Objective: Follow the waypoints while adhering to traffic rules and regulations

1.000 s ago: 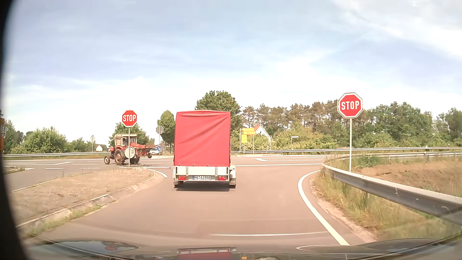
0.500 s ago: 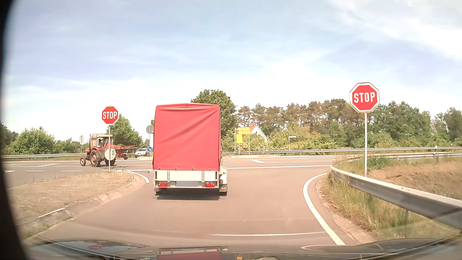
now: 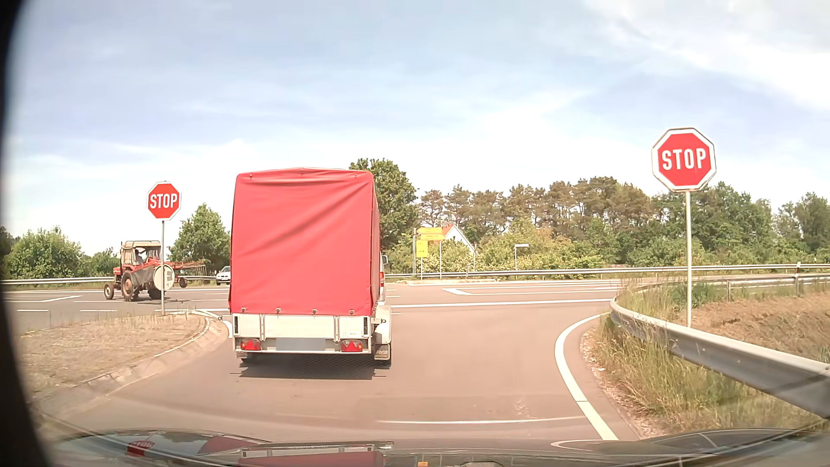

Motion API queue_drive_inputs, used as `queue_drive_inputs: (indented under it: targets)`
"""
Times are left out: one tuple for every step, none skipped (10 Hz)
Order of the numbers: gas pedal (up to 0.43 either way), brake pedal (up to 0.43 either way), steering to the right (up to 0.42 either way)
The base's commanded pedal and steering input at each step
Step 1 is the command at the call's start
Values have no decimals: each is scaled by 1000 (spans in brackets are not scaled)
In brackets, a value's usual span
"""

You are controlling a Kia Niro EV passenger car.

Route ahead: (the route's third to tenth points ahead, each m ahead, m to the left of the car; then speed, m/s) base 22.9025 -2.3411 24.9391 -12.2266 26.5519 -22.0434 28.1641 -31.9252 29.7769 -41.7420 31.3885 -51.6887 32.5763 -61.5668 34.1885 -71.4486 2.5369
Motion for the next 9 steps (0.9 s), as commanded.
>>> queue_drive_inputs:
  targets:
    - [0, 189, 38]
    - [0, 195, 38]
    - [0, 195, 38]
    - [0, 201, 37]
    - [0, 201, 38]
    - [0, 189, 38]
    - [0, 165, 37]
    - [0, 146, 37]
    - [0, 146, 37]
